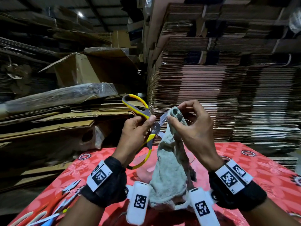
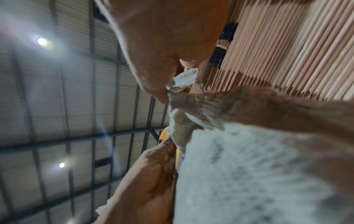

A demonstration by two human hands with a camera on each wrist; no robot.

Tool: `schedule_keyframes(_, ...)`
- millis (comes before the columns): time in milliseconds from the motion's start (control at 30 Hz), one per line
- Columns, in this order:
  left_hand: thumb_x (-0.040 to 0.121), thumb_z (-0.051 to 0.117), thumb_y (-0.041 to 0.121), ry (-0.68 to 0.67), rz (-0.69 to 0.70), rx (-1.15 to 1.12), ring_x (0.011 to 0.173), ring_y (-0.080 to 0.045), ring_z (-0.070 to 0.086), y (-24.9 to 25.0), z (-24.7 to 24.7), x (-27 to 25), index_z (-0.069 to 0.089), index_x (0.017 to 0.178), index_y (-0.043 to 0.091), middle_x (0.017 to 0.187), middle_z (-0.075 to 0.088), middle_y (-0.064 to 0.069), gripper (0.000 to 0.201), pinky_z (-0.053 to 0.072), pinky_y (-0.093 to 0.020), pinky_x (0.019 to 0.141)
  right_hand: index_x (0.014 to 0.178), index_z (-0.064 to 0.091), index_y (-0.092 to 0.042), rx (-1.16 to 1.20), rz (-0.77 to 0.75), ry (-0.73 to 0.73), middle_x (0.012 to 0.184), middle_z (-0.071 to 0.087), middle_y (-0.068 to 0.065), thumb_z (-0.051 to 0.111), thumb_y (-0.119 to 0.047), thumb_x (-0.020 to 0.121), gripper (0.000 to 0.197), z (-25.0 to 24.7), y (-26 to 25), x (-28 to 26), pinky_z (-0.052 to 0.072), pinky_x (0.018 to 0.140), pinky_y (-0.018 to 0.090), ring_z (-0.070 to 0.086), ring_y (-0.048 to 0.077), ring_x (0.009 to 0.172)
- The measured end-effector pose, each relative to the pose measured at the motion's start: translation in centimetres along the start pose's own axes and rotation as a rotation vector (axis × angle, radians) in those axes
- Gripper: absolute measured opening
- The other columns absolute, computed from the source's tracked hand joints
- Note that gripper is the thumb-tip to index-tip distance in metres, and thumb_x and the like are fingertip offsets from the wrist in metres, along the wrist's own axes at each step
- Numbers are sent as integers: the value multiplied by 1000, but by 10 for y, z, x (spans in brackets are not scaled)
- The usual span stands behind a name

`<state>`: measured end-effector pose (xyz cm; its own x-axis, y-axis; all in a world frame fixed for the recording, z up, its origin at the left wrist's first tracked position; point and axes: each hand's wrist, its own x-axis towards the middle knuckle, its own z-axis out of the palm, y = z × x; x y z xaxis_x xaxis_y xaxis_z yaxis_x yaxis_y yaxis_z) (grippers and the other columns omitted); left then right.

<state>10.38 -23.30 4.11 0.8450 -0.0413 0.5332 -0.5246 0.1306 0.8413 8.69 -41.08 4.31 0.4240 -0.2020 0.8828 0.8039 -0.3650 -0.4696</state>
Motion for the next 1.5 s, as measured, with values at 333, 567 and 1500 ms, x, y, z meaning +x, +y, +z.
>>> schedule_keyframes(333, 100, 67, 16, 69, 73, 0, 77, -22, 72, -2, -2, 0, 74, 94, -1, 81, 76, -10, 20, 64, -43, 72, 108, 80, -12, -170, -247, -99, 103, 71, -3, 85, -4, 81, 29, 15, -2, -13, 53, 89, 14, 68, 3, 99)
schedule_keyframes(567, 101, 66, 14, 36, 56, 6, 60, -10, 66, -6, 2, -2, 71, 90, -6, 64, 68, 3, 23, 65, -39, 64, 110, 82, -17, -194, -251, -104, 107, 65, -2, 84, 1, 81, 35, 10, 10, -9, 56, 84, 16, 66, 4, 99)
schedule_keyframes(1500, 97, 73, 28, 116, 177, 292, 70, -27, 74, -16, 4, -1, 75, 77, 12, 71, 73, -11, 26, 63, -57, 64, 92, 84, -12, -231, -269, -186, 80, 72, -3, 92, -6, 72, 22, -1, 23, 5, 49, 66, 10, 68, 3, 72)
